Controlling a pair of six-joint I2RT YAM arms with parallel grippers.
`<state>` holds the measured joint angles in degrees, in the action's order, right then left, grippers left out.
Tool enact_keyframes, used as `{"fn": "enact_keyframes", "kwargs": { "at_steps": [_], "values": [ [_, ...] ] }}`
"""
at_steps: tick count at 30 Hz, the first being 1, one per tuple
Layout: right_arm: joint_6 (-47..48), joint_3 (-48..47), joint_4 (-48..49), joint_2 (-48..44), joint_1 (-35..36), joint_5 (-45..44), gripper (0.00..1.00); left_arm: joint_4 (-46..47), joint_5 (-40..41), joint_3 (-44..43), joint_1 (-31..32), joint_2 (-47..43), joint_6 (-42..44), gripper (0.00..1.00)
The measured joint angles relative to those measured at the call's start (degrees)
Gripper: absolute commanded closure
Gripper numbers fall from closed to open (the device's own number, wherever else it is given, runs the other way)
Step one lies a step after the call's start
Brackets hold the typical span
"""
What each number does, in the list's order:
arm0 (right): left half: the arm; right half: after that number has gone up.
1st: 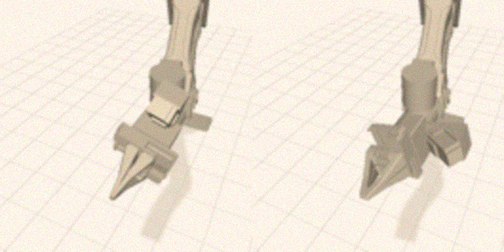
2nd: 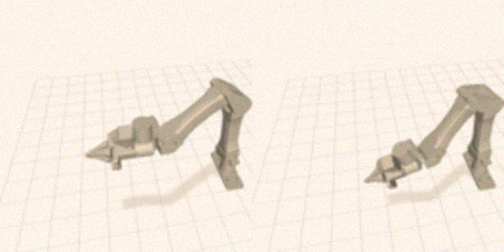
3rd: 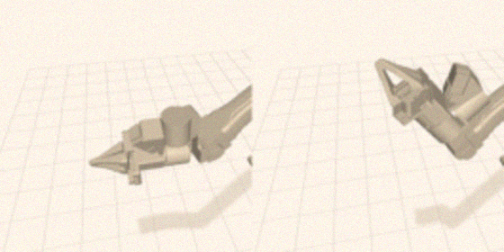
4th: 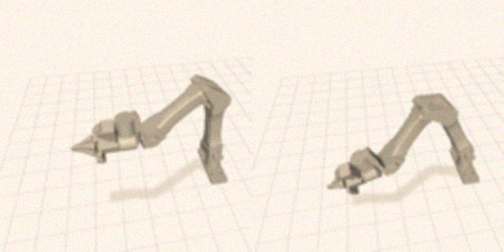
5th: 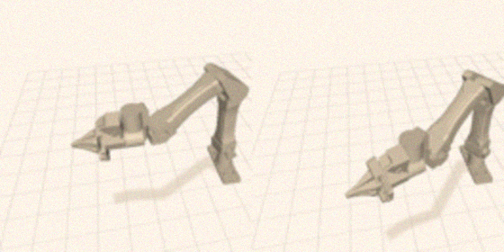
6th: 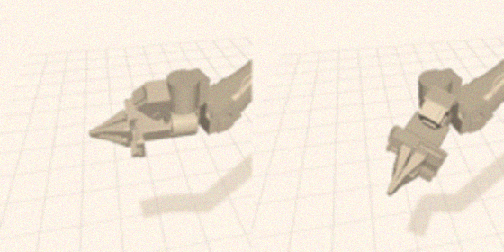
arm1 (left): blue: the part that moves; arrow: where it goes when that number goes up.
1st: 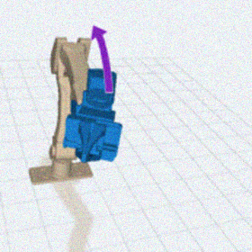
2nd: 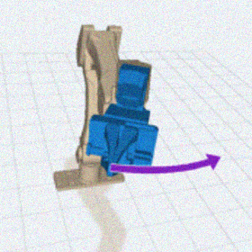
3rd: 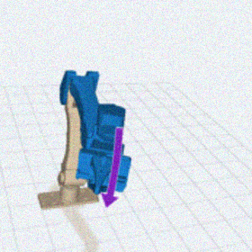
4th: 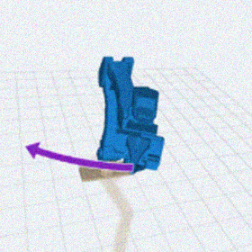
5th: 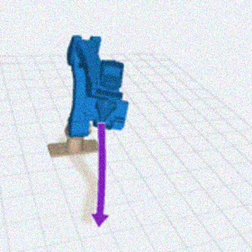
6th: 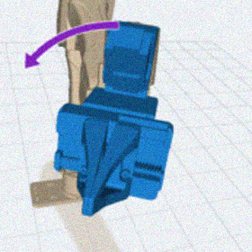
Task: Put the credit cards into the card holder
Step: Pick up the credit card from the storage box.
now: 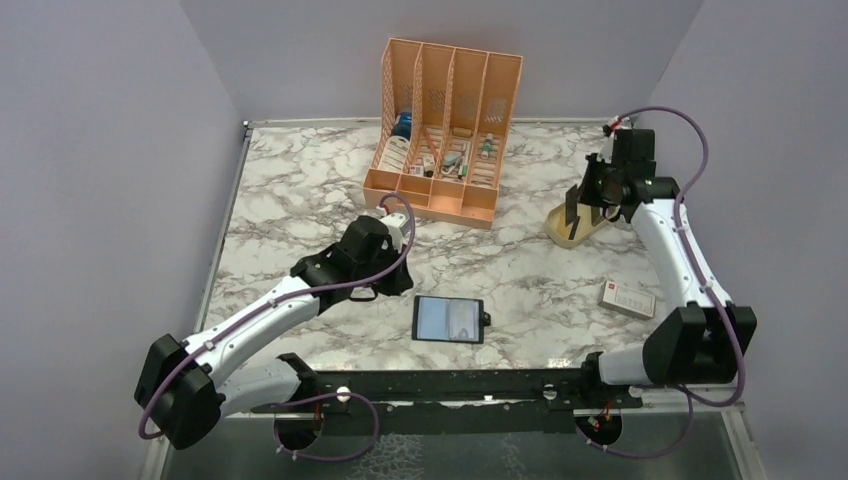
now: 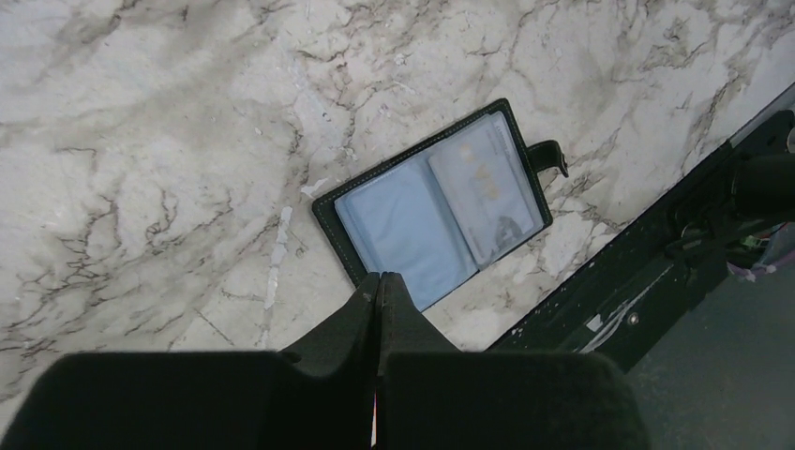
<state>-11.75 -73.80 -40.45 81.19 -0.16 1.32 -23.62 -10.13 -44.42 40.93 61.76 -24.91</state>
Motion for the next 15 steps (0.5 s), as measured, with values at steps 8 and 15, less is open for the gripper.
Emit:
{"fn": "enact_keyframes", "kwargs": {
  "at_steps": [8,15],
  "values": [
    [-4.5,11.9,1.7,-12.7,4.4,14.1,0.99,4.9,-3.2,3.3,0.0,5.6,-5.3,0.97],
    [-11.3,20.0,6.3,-20.7,15.9,20.2,0.99,9.5,-5.1,5.2,0.0,10.4,-9.0,1.00]
  ]
}}
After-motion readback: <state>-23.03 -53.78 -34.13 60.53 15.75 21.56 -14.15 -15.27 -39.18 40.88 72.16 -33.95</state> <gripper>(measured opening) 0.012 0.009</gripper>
